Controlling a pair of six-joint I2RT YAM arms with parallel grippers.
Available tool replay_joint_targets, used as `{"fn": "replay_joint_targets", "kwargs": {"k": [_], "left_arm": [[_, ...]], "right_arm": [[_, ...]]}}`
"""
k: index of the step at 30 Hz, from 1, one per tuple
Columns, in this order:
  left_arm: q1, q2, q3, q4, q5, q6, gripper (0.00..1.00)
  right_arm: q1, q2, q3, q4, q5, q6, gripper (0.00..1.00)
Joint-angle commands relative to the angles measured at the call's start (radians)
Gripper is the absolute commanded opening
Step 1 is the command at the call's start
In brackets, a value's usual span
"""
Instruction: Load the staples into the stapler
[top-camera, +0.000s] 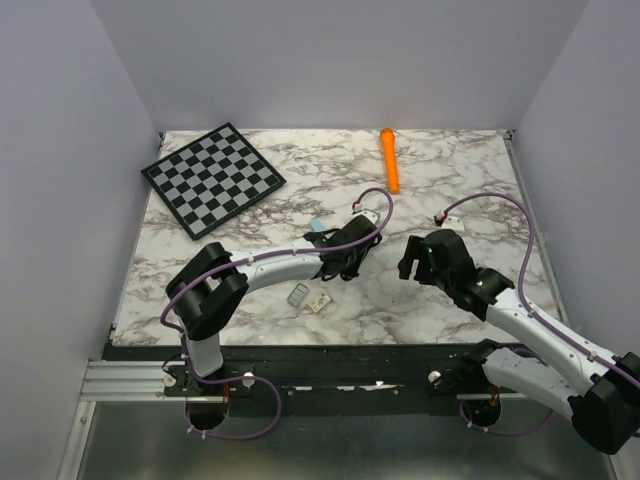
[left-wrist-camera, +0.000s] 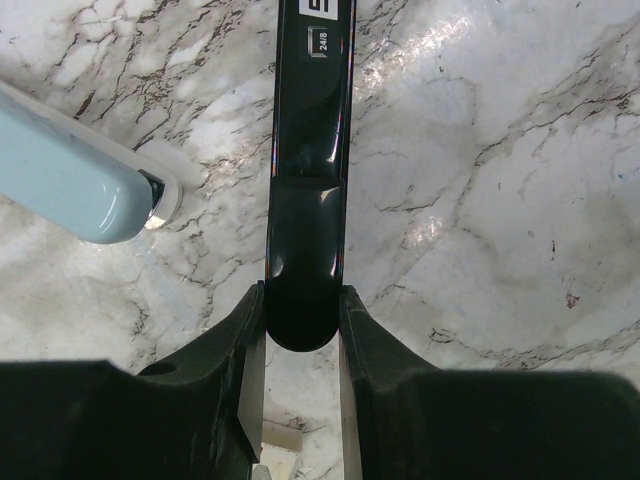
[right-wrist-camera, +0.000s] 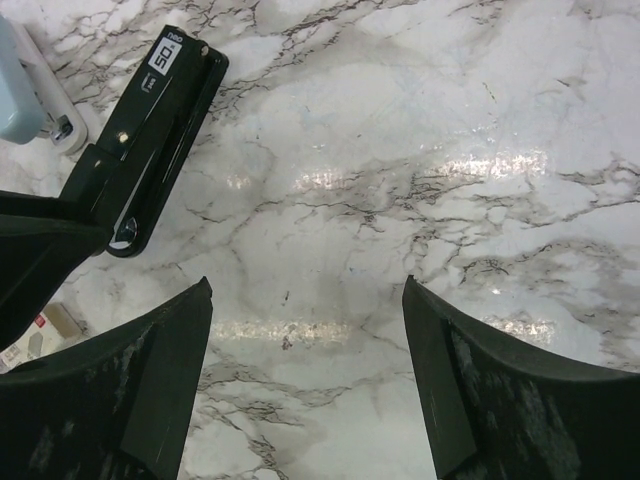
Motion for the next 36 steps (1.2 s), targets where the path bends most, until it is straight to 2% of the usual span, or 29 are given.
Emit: {"fn": "replay_joint_targets", "kwargs": {"k": [1,10,14,20,21,24,26,29,34,36], "left_arm": [[-0.003,0.078,-0.071,-0.026,0.057,-0.033,0.04],[-0.005,0.118,-0.13,-0.005,0.046,-0.042,0.04],[-0.005,0.086,-0.087,-0.046,0.029,-0.048,0.06],[-0.005,0.018,0.086,-0.114,0.005,-0.016,0.3],[-0.003,0.026,0.102,-0.12,0.002,-0.015,0.41],[0.0,0.053,0.163,-0.121,0.005,-0.01,0.53],[0.01,0.081,0.214,-0.13,0.011,-0.008,0.58],[0.03,0.076,0.254,-0.115,0.023,-0.016,0.73],[0.145,-0.02,0.252,-0.071,0.052,-0.076,0.96],[0.196,-0.069,0.211,-0.039,0.068,-0.093,0.99]], "right_arm": [[-0.001,-0.007,-0.022,-0.011,0.031,-0.011,0.84],[-0.001,-0.01,-0.049,-0.007,0.019,0.024,0.84],[-0.001,-0.03,-0.036,-0.023,0.028,0.035,0.84],[-0.001,-0.085,-0.011,-0.054,0.085,0.018,0.84],[-0.001,-0.091,-0.01,-0.062,0.09,0.012,0.84],[-0.001,-0.114,0.001,-0.077,0.116,0.001,0.84],[-0.001,-0.134,0.009,-0.085,0.14,-0.006,0.86],[-0.001,-0.157,0.021,-0.109,0.172,-0.019,0.86],[-0.001,-0.226,0.053,-0.16,0.261,-0.037,0.9],[-0.001,-0.248,0.061,-0.177,0.292,-0.054,0.92]]}}
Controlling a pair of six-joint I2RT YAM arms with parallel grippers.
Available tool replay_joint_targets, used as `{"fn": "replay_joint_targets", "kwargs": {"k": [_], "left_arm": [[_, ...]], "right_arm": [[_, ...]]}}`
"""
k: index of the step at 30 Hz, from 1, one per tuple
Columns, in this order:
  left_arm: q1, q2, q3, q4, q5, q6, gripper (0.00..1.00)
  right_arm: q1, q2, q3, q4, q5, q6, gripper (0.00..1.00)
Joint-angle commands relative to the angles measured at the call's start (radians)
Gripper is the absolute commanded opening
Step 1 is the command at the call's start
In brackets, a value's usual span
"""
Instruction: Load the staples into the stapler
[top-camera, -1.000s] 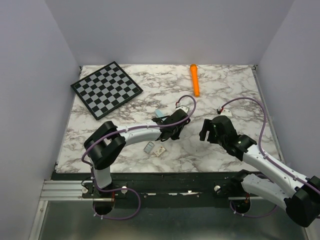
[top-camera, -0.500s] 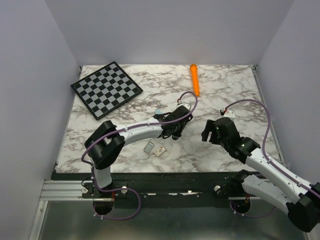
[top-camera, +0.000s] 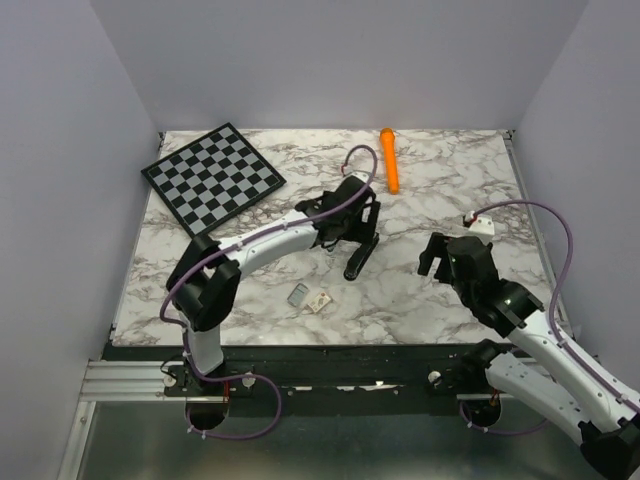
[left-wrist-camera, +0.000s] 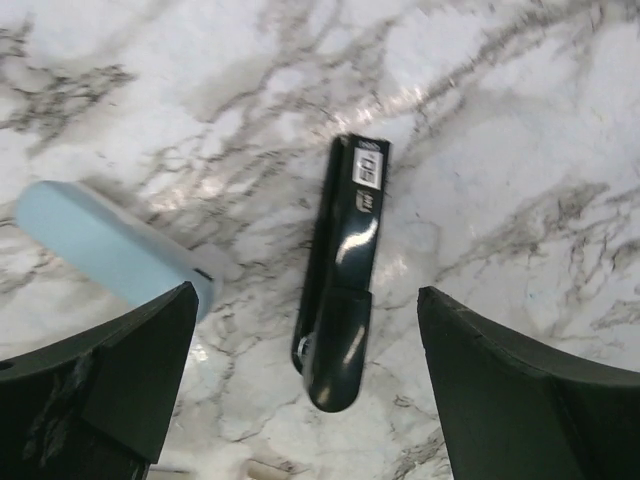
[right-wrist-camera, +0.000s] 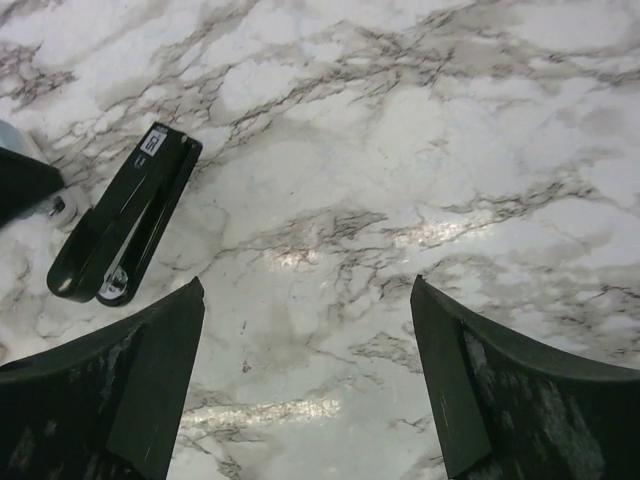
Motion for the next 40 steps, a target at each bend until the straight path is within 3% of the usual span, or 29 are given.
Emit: {"fn": "replay_joint_targets", "kwargs": {"k": [1,7,8,12,20,25,31,40], "left_arm": [[0.166,-0.181,-0.046,0.055,0.037,-0.063,0.99],[0.448,-0.474,-0.279,0.141,0.051,-0.098,0.99],[0.54,-0.518,-0.345,0.144,0.046,-0.103,0.99],[0.691,-0.745,-0.488,0.141,-0.009,-0.048,0.99],[0.697,-1.195,-0.722,0.129,-0.326,0.027,0.98],[0.697,-1.451,-0.839,0.207,-0.356,0.102,0.99],[0.697,-1.557,-0.888,0.181,-0.41,0.15,0.99],[0.697,-1.567,-0.905,0.158,-0.46,0.172,0.99]], "right_arm": [[-0.003,-0.062,0.051,-0.07,0.147,-0.038,0.92],[-0.001,-0.134,0.064,-0.097,0.24,-0.05,0.95],[-0.001,-0.157,0.061,-0.096,0.246,-0.051,0.95],[-0.003,-0.212,0.05,-0.111,0.273,-0.033,0.98],[-0.003,-0.302,0.022,-0.09,0.293,-0.065,1.0],[-0.001,-0.286,0.035,-0.085,0.309,-0.097,1.0],[-0.001,-0.283,0.033,-0.047,0.304,-0.128,1.0],[-0.001,-0.299,0.031,-0.005,0.295,-0.194,1.0]]}}
